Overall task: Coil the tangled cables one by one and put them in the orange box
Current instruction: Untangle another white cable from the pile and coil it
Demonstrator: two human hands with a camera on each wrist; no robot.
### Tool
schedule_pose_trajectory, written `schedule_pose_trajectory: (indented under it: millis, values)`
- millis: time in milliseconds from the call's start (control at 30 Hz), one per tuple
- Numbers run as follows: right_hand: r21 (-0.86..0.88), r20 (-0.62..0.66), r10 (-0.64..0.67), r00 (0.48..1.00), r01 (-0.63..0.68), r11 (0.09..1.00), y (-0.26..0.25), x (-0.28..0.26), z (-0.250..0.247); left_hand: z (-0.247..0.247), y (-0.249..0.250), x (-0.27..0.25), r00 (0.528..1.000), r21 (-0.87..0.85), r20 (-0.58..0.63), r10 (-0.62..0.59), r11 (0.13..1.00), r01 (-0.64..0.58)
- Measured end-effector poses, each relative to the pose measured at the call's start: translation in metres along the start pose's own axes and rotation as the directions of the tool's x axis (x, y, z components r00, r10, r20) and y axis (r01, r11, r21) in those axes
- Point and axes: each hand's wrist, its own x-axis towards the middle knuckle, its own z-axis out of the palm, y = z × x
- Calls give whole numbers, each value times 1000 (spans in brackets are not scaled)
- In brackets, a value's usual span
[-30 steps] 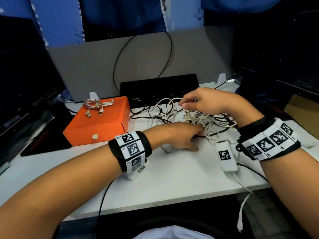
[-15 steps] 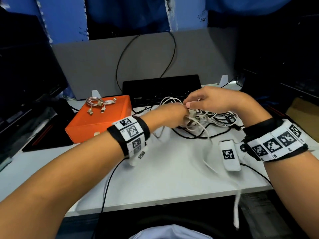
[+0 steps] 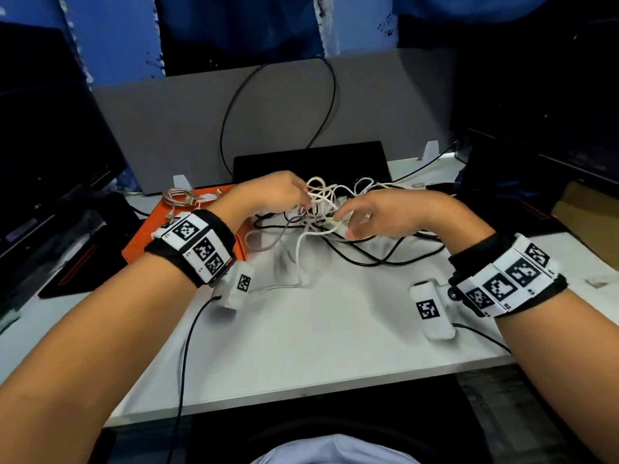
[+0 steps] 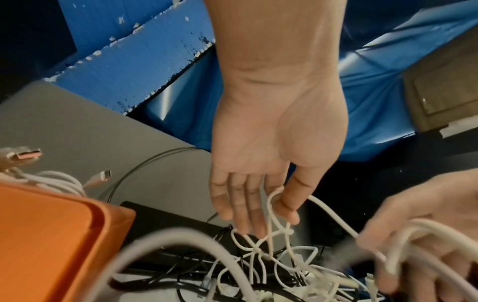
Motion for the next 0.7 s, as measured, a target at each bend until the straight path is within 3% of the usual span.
schedule_pose_trajectory:
  millis: [133, 200, 267, 300, 367, 433, 467, 500, 600, 667, 700]
  values:
    - [-209, -61, 68, 996, -79, 975, 8, 1, -1, -6, -15, -9, 994, 177, -59, -93, 979, 102]
    - [-263, 8, 108, 994, -102, 959, 10, 1, 1, -9, -24, -7, 982, -26, -157, -109, 994, 106]
    - [-229, 59, 121, 991, -105, 968, 9, 1, 2, -17, -22, -10, 963, -382, -245, -108, 924, 7]
    - [-181, 27, 96, 995, -89, 979, 8, 2, 2, -20, -18, -13, 955, -516, -281, -91, 854, -71]
    - [-5, -228, -11, 974, 10, 1000, 3, 5, 1, -29, -2, -25, 945, -618, -326, 3, 756, -216]
    - [148, -554, -80, 828, 193, 970, -6, 3, -3, -35, 19, -42, 933, -598, -329, 143, 733, -323]
    - [176, -649, -100, 754, 276, 945, -12, 1, -6, -37, 29, -50, 921, -571, -320, 222, 731, -374]
    - [192, -685, -125, 718, 344, 919, -17, -4, -9, -37, 39, -57, 902, -539, -311, 301, 726, -428]
    - [257, -654, -221, 724, 488, 834, -29, -15, -12, -35, 57, -74, 825, -428, -338, 452, 707, -563]
    - [254, -635, -239, 735, 491, 833, -35, -22, -14, -34, 59, -83, 802, -416, -404, 439, 693, -589]
    - [246, -637, -219, 739, 464, 851, -37, -23, -16, -33, 58, -87, 814, -461, -429, 391, 680, -569]
